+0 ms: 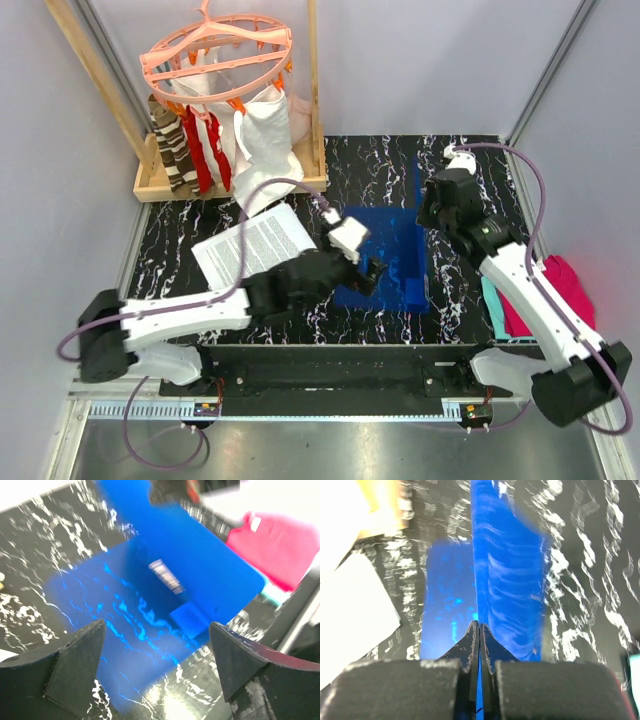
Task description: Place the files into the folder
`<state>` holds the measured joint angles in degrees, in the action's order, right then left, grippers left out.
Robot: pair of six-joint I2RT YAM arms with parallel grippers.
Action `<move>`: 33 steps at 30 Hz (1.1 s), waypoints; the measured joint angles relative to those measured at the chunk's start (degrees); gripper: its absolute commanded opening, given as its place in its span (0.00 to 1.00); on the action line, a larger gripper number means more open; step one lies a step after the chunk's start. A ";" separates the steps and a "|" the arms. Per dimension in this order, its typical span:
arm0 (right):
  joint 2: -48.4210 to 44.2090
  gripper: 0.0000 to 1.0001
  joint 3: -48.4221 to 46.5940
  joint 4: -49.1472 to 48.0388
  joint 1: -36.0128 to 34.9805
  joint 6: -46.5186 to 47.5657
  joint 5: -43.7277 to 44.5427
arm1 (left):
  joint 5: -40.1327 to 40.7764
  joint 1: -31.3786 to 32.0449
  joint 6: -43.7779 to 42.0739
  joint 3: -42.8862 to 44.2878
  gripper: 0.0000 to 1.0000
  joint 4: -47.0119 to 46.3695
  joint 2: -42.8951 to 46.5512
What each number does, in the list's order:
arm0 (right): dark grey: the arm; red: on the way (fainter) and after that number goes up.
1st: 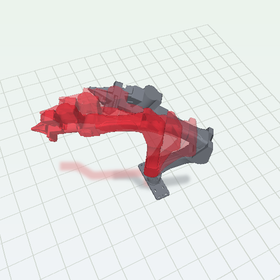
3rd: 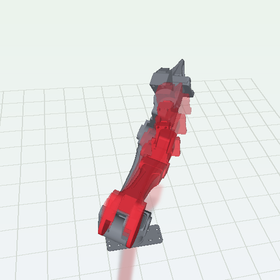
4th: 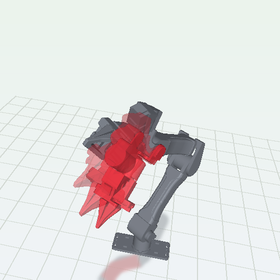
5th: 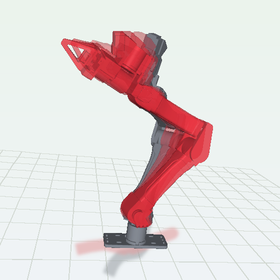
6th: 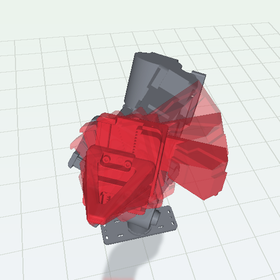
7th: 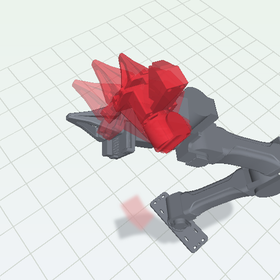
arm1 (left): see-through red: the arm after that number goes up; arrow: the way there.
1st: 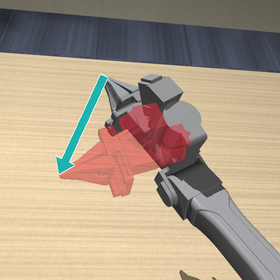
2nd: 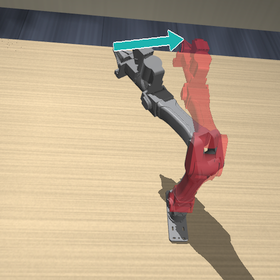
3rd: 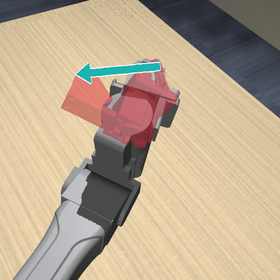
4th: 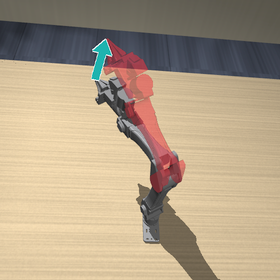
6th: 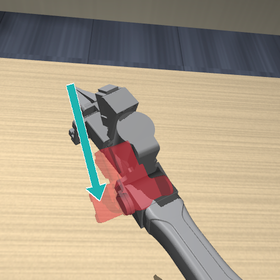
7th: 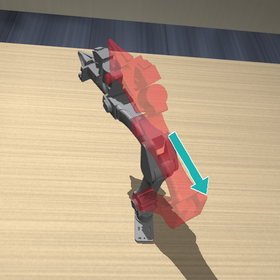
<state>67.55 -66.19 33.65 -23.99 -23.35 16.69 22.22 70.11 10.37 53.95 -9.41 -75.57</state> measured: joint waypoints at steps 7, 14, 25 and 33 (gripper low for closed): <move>-5.62 0.00 3.96 -9.20 0.09 9.27 -14.93 | -4.68 -6.60 5.44 -1.95 0.90 0.72 13.90; -6.10 0.00 7.85 -12.00 1.01 10.25 -16.15 | -8.17 -13.03 11.37 -2.29 0.89 3.28 10.23; -6.32 0.00 11.21 -16.24 9.73 8.04 -16.98 | -10.40 -18.58 18.51 -2.29 0.99 11.58 1.99; -6.29 0.00 14.29 -16.33 16.98 4.26 -20.31 | -10.45 -27.19 22.99 -12.83 0.99 15.26 8.11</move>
<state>61.25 -51.90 17.32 -7.01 -19.09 -3.62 11.77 42.92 33.36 41.12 5.85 -67.46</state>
